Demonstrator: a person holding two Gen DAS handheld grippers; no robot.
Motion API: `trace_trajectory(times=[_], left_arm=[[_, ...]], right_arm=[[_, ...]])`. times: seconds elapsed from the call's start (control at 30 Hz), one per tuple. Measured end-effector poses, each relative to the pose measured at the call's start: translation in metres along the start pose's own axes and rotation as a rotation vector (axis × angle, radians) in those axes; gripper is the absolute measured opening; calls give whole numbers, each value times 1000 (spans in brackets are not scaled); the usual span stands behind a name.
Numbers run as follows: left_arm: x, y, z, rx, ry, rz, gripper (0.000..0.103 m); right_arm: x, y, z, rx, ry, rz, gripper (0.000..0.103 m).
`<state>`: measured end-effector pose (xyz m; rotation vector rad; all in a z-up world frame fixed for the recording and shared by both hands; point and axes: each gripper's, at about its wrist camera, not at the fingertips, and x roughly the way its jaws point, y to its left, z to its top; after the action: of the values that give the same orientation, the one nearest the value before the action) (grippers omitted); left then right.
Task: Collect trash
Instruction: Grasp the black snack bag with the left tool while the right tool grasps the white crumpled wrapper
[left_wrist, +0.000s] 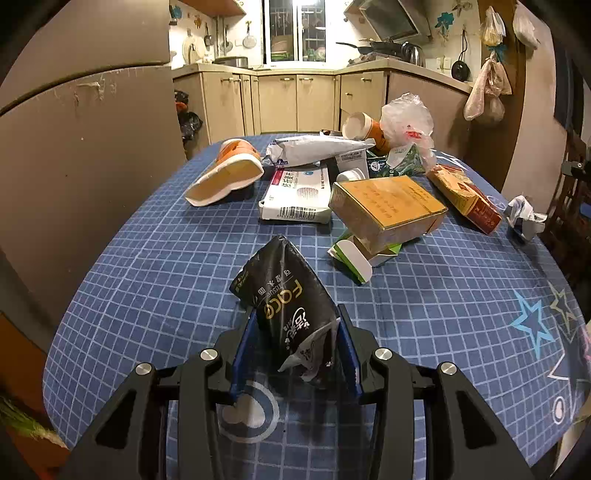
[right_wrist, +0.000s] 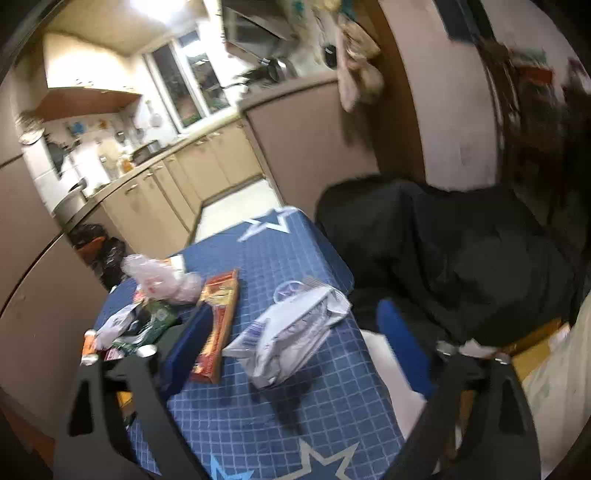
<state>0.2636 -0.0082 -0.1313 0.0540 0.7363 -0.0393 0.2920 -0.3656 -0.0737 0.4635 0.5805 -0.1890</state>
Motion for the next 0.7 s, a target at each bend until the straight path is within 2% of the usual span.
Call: trace_trajectory(times=[0.1, 0.23, 0.33, 0.37, 0.53, 0.7], left_arm=[[0, -2, 0, 10, -7, 3, 43], [0, -2, 0, 11, -4, 3, 43], [1, -2, 0, 16, -6, 5, 43], [1, -2, 0, 19, -7, 5, 43], [0, -3, 0, 25, -10, 7, 43], [-3, -5, -1, 34, -11, 21, 43]], right_arm=[[38, 7, -7, 33, 104, -47, 98], [78, 14, -13, 78, 185, -90, 98], [100, 18, -21, 49, 253, -117, 74], [97, 21, -23, 22, 225, -130, 60], [87, 17, -25, 37, 200, -85, 46], [65, 13, -28, 36, 166, -22, 41]])
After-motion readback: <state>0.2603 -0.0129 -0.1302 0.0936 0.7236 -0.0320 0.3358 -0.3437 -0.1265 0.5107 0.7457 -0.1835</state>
